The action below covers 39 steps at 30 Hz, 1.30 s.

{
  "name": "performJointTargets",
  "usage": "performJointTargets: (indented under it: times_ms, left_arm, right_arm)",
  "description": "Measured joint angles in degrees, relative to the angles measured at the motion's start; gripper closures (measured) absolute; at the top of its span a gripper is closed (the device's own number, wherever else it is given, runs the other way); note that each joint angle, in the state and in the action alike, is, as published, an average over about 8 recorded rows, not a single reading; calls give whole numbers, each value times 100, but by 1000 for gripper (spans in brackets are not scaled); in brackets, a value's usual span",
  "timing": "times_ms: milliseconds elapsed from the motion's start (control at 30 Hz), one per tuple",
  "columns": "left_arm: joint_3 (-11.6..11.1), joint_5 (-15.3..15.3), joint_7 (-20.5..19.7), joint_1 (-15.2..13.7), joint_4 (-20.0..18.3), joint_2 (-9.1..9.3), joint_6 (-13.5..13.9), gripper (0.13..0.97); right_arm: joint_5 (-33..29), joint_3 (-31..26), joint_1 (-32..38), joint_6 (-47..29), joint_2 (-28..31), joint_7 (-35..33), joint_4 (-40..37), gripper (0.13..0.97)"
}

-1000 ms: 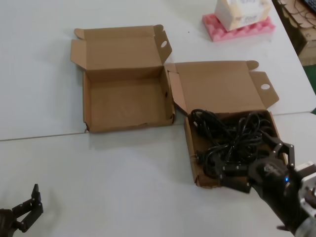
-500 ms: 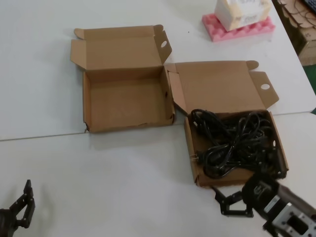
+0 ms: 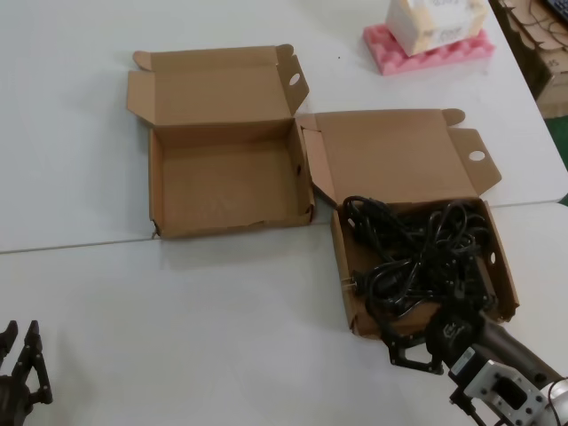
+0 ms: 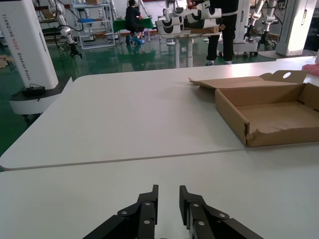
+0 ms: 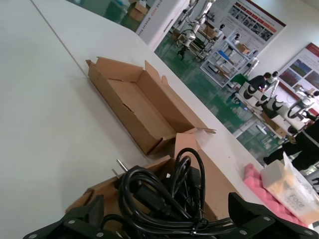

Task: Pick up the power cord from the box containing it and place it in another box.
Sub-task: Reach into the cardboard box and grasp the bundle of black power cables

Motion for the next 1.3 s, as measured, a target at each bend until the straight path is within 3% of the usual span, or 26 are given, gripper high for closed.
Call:
performJointTargets:
  times_ms: [233, 367, 667, 933, 1300]
  left_arm:
    - [0, 0, 0, 0, 0, 0, 0, 879]
    - [0, 0, 0, 0, 0, 0, 0, 912]
    - [0, 0, 0, 0, 0, 0, 0, 929]
    - [0, 0, 0, 0, 0, 0, 0, 934]
    - [0, 0, 0, 0, 0, 0, 0, 934]
  right_arm:
    - [-163, -106, 167, 83, -126, 0, -278, 286]
    - [-300, -251, 303, 159, -188, 0, -470, 286]
    - [-550, -440, 501, 349, -252, 0, -760, 464]
    - [-691, -449, 520, 465, -253, 0, -817, 678]
    - [-893, -220, 438, 505, -236, 0, -659, 838]
